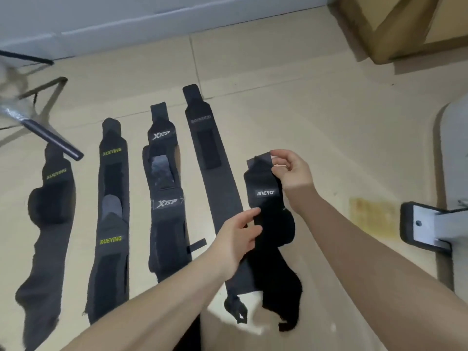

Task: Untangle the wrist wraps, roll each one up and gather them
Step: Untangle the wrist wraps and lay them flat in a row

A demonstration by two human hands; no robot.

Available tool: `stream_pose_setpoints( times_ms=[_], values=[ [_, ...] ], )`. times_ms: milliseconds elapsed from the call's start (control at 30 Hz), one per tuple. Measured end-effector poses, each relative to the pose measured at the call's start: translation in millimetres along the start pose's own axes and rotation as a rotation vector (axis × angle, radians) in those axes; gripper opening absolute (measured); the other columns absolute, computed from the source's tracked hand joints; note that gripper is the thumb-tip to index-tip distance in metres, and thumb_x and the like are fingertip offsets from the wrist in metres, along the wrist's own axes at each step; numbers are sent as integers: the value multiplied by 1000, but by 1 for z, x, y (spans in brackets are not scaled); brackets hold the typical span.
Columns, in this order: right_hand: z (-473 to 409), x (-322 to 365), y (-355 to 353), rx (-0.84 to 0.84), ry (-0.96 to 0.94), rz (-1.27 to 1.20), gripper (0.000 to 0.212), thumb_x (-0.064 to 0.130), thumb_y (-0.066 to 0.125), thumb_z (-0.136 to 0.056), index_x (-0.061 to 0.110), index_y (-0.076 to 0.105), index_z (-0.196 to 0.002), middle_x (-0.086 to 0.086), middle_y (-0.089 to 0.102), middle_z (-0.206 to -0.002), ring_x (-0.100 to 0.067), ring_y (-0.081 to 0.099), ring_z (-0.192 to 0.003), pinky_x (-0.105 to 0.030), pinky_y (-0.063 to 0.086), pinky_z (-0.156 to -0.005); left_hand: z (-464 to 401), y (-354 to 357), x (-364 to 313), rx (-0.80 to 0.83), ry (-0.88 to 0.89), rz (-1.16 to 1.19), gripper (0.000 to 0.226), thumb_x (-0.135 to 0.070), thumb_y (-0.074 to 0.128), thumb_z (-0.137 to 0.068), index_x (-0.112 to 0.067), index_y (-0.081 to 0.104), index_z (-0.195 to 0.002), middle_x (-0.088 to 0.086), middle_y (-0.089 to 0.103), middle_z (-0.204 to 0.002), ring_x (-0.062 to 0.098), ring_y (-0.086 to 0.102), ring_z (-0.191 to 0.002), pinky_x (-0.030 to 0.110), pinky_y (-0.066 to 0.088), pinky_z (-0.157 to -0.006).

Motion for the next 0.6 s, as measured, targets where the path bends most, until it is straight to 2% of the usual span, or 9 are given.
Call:
stream_pose_setpoints(
  times_ms=[100, 167, 200, 267, 333, 400, 433, 500, 600],
  values=[
    [-35, -3, 6, -54, 0, -112, 38, -3, 46, -88, 28, 62, -100, -4, 63, -104, -20, 61, -101, -32, 49, -93, -35, -5, -13, -14, 30, -52, 42, -6, 49, -95, -22, 51, -133, -6, 54, -118, 2, 55, -92, 20, 44, -89],
    [-59, 8, 9, -91, -16, -131, 38, -4, 44, -88, 25, 62, -106, 0, 63, -104, -14, 60, -100, -28, 46, -91, -53, -7, -32, -40, 64, -52, 40, -6, 47, -96, -19, 51, -134, -4, 56, -103, 10, 55, -91, 22, 45, -85],
    [-72, 15, 12, -96, -41, -160, 39, -4, 43, -89, 23, 60, -112, 3, 61, -106, -10, 58, -101, -24, 44, -90, -63, -8, -45, -61, 83, -75, 41, -7, 45, -97, -20, 50, -136, -2, 57, -105, 11, 54, -97, 23, 43, -89],
    [-94, 30, 18, -45, -107, -137, 45, -2, 41, -93, 21, 49, -131, 2, 54, -126, -6, 50, -115, -21, 40, -97, -88, -10, -72, -81, 132, -221, 44, -11, 42, -99, -24, 40, -142, -2, 48, -135, 11, 45, -120, 20, 31, -97],
    [-105, 28, 24, 10, -122, 88, 50, 5, 39, -97, 22, 34, -144, 1, 34, -148, -12, 38, -132, -31, 33, -110, -111, -11, -92, -122, 208, -710, 55, -13, 39, -99, -25, 20, -150, -1, 21, -154, 18, 23, -140, 25, 20, -106],
    [-90, 12, 29, 6, -158, 376, 49, 5, 36, -96, 15, 35, -144, -5, 27, -153, -22, 35, -136, -38, 29, -113, -124, -23, -94, -232, 259, -1173, 65, -12, 40, -96, -18, 6, -151, 7, -4, -158, 25, -1, -145, 39, 6, -116],
    [-76, 1, 33, -4, -215, 529, 49, 3, 37, -94, 11, 40, -142, -9, 29, -152, -26, 37, -135, -39, 29, -112, -128, -29, -87, -265, 263, -1277, 67, -18, 42, -96, -14, 3, -150, 10, -9, -158, 26, -6, -145, 43, 1, -116],
    [-42, -29, 45, 60, -274, 855, 48, 10, 40, -94, 9, 40, -142, -12, 28, -153, -29, 34, -137, -39, 28, -113, -128, -43, -58, -266, 218, -1366, 81, -43, 46, -94, -11, -3, -150, 13, -14, -157, 27, -10, -145, 41, -2, -117],
    [-6, -83, 57, 223, -228, 1166, 60, 39, 22, -98, 11, 14, -151, -6, 5, -159, -25, 10, -146, -39, 9, -117, -125, -53, -19, -158, 224, -1522, 118, -67, 59, -75, -10, -12, -149, 12, -21, -155, 26, -15, -145, 37, -2, -119]
  ],
)
Point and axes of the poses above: each hand's wrist, its own z-axis away from the middle knuckle, its own y-axis out of the palm, x = y × z, the point moved 6 cm from there along -z, towards the middle knuckle
